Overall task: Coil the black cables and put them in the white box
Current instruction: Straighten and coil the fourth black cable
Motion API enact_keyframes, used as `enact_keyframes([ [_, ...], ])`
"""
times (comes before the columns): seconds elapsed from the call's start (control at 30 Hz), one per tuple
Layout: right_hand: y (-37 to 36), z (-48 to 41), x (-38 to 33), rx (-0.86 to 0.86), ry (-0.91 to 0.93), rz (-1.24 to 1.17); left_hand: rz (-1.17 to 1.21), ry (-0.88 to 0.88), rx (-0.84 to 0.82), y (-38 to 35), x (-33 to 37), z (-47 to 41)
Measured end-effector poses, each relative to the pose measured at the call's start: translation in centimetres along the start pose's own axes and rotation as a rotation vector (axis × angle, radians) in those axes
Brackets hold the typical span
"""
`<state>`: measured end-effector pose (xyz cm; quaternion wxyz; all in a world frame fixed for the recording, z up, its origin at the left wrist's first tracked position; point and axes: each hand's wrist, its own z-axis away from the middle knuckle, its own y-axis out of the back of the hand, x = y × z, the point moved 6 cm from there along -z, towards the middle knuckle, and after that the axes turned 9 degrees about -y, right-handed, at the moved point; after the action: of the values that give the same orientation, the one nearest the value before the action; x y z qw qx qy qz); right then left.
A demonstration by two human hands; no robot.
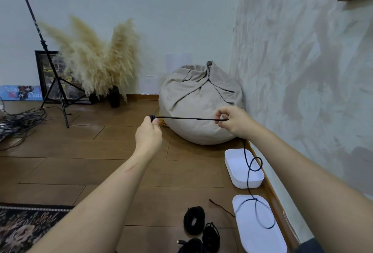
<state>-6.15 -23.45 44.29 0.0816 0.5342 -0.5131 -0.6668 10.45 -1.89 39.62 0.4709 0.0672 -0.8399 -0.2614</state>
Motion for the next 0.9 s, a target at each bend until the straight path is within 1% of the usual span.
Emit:
enact_keyframes([
  [0.13,0.2,-0.1,0.3,-0.027,-0.012,0.005,0.006,0.064,0.030,0.9,-0.5,-0.5],
  [0.2,0.9,-0.3,1.1,0.003,-0.015,0.024,0.011,0.138,0.060,1.8,-1.5,-0.8],
  [0.27,1.6,-0.4,2.2,0.041,-0.031,0.015,0.006,0.156,0.056,2.5,-2.2,-0.9],
  [0.4,1.7,-0.4,2.7,0.059,-0.016,0.031,0.028,0.092,0.045,2.7,-1.5,-0.8],
  [0.53,1.5,0.4,0.7,0.051,0.089,-0.054,0.059,-0.037,-0.021,1.4,1.1,0.2],
  [0.7,1.2,1.7,-2.8,0.060,0.227,-0.154,0.109,-0.164,-0.148,-1.6,4.5,1.9],
  [0.83,0.9,2.0,-4.3,0.096,0.276,-0.106,0.248,-0.204,-0.221,-3.0,6.7,2.8],
  [0.9,1.0,1.9,-4.6,0.105,0.279,-0.135,0.318,-0.210,-0.242,-3.0,7.6,3.1],
])
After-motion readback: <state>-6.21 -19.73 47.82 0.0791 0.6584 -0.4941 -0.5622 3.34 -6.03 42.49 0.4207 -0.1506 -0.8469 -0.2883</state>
